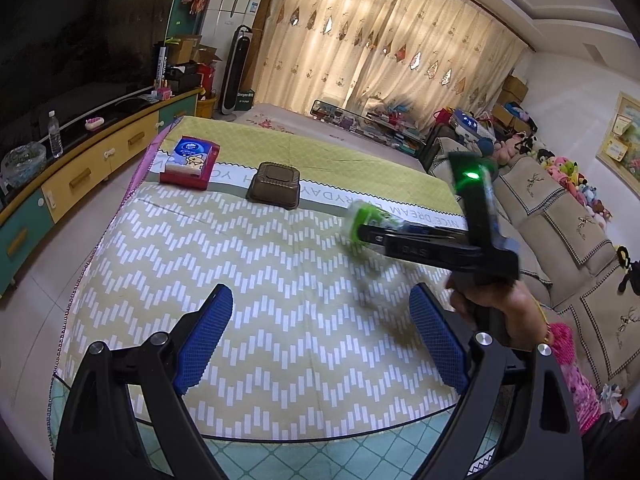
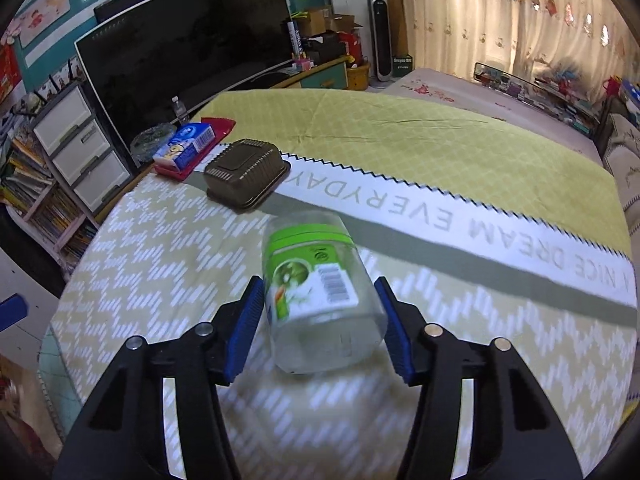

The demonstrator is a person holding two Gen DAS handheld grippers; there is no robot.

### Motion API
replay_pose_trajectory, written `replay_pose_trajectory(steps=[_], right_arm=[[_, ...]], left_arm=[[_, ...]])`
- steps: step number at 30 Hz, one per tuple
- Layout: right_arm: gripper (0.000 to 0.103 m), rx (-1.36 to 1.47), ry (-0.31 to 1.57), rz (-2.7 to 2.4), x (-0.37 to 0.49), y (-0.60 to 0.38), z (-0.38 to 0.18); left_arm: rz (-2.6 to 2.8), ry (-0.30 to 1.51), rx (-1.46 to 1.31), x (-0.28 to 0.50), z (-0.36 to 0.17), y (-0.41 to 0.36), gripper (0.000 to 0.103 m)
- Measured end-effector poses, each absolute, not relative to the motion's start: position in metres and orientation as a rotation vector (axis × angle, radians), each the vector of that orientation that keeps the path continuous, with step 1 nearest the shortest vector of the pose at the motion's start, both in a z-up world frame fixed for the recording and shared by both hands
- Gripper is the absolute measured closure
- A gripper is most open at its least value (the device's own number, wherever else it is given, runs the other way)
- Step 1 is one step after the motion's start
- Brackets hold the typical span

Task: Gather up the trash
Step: 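Carry the clear bottle over the yellow bin and open the right gripper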

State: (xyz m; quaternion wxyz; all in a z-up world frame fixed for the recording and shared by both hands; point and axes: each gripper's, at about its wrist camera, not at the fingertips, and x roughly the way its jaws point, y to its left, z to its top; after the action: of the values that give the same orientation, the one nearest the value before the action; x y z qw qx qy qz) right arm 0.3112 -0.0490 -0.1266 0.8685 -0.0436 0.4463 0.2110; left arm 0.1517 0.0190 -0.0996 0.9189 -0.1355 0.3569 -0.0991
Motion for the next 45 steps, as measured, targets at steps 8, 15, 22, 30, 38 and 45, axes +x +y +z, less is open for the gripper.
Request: replay_pose_trajectory(steps=[8, 15, 22, 30, 38, 45], right_arm=[[0.055, 0.049, 0.854, 0.382, 0.238, -0.112, -0.094], [0.055, 0.178, 0.711, 0.063, 0.159, -0.231, -0.074], [0.055, 0.259, 0.731, -0.306, 0.123, -0.35, -0.097], [0.054, 0.349, 0.791, -0.487, 0.124, -0.427, -0.14], [0.049, 0.374, 0.741, -0.546, 0.113, -0.434, -0.139], [0.045, 0.371, 0.715, -0.501, 0.11, -0.417, -0.124]], left_arm=[[-0.227, 0.74, -0.262, 0.15, -0.1, 0.006, 0.014], [-0.263, 0.745, -0.234, 0.147, -0.098, -0.014, 0.014], [-0.287, 0.754, -0.205, 0.147, -0.098, -0.033, 0.014], [-0.284, 0.768, -0.181, 0.15, -0.1, -0.042, 0.014], [-0.273, 0.788, -0.183, 0.157, -0.107, -0.04, 0.014], [-0.277, 0.808, -0.185, 0.168, -0.116, -0.036, 0.014]])
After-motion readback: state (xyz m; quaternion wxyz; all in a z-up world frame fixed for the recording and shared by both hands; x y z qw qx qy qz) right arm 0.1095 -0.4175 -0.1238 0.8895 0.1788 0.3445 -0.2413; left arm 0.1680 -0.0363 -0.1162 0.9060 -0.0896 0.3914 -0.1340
